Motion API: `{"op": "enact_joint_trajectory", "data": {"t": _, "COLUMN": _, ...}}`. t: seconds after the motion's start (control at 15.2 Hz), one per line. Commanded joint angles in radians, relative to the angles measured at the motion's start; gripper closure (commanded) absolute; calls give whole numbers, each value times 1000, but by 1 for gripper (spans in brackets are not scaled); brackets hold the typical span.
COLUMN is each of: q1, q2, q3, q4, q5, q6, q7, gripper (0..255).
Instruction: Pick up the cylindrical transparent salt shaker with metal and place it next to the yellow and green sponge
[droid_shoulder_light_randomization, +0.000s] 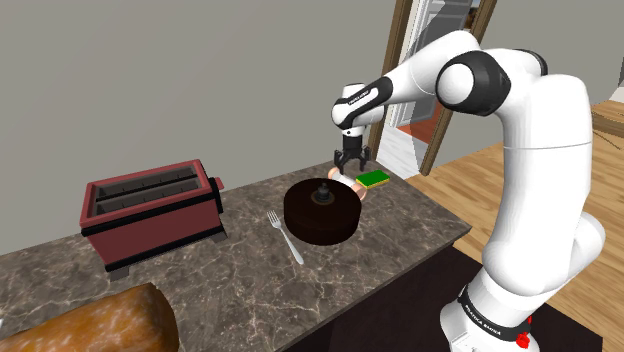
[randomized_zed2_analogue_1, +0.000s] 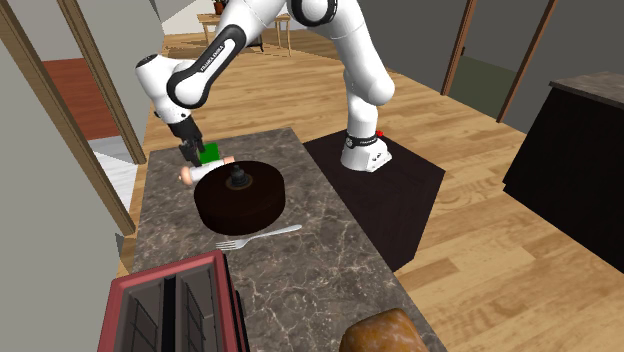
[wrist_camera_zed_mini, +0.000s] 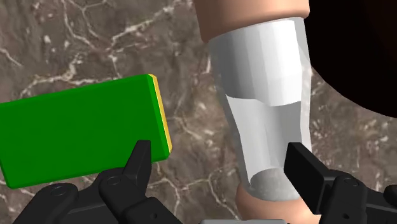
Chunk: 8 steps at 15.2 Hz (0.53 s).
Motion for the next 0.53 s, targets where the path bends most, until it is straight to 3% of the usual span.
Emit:
{"op": "enact_joint_trajectory", "data": {"t": 0.0, "q1": 2, "q2": 61, "q3": 1, "q4": 10, "q5": 0, "q6": 9, "q7": 3, "gripper": 255}}
{"op": "enact_joint_trajectory", "data": {"t": 0.33, "q1": 15, "q2": 38, "q3": 6, "q4": -29, "q5": -1, "q6": 26, "q7": 21, "gripper": 255}}
{"op": "enact_joint_trajectory", "data": {"t": 0.46, "q1": 28, "q2": 87, "q3": 13, "q4": 5, "q5": 0, "q6": 40, "q7": 40, "gripper": 255}}
